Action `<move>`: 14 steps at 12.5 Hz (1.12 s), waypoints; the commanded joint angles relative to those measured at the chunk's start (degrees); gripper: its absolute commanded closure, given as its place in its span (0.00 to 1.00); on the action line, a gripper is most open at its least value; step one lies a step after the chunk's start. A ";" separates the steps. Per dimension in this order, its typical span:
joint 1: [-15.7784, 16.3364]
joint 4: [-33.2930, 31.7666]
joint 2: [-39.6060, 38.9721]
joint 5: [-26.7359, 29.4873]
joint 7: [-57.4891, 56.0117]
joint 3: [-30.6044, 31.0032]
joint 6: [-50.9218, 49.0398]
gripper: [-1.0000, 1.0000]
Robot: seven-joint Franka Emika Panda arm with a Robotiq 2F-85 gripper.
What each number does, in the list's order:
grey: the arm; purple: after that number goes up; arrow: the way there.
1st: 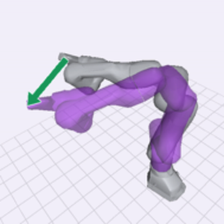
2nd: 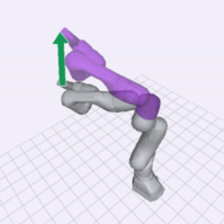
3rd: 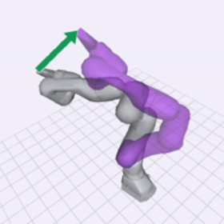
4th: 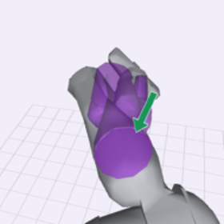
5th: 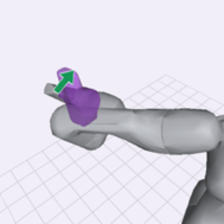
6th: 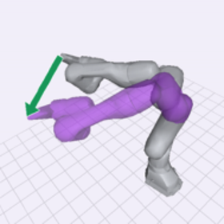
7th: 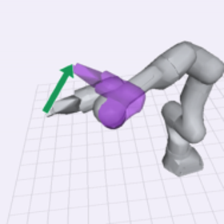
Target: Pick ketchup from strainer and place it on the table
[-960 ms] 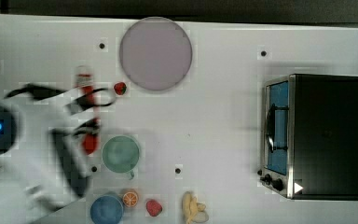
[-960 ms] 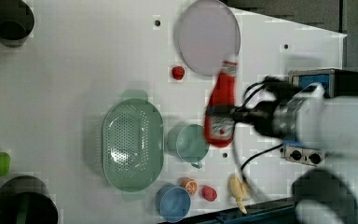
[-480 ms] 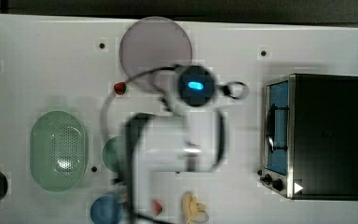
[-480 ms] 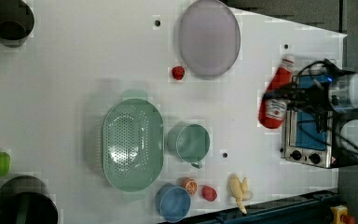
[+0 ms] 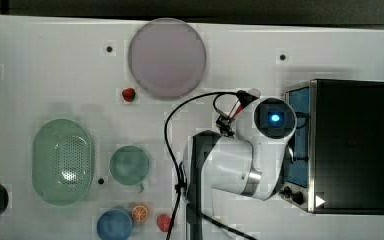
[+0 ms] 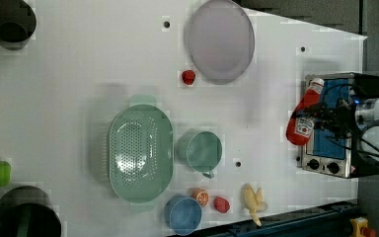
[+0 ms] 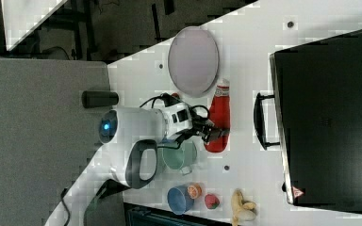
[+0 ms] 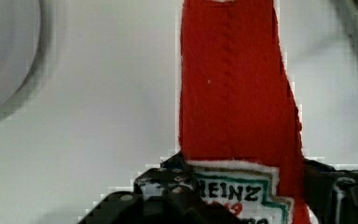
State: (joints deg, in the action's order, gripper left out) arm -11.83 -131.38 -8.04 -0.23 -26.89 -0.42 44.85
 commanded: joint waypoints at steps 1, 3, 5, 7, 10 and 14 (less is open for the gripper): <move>3.96 -1.86 -5.08 0.49 -2.19 3.31 4.78 0.37; 3.96 -1.85 -9.28 0.49 -2.20 3.34 8.26 0.37; 3.93 -1.84 -12.30 0.49 -2.21 3.28 10.94 0.37; 3.92 -1.87 -13.73 0.49 -2.20 3.14 12.50 0.25; 3.93 -1.52 -11.00 0.53 -1.99 3.25 11.78 0.00; 3.99 3.62 -0.14 1.10 3.55 4.61 -0.82 0.00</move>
State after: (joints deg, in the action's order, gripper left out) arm -7.50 -131.71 -13.37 0.16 -26.41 3.08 45.74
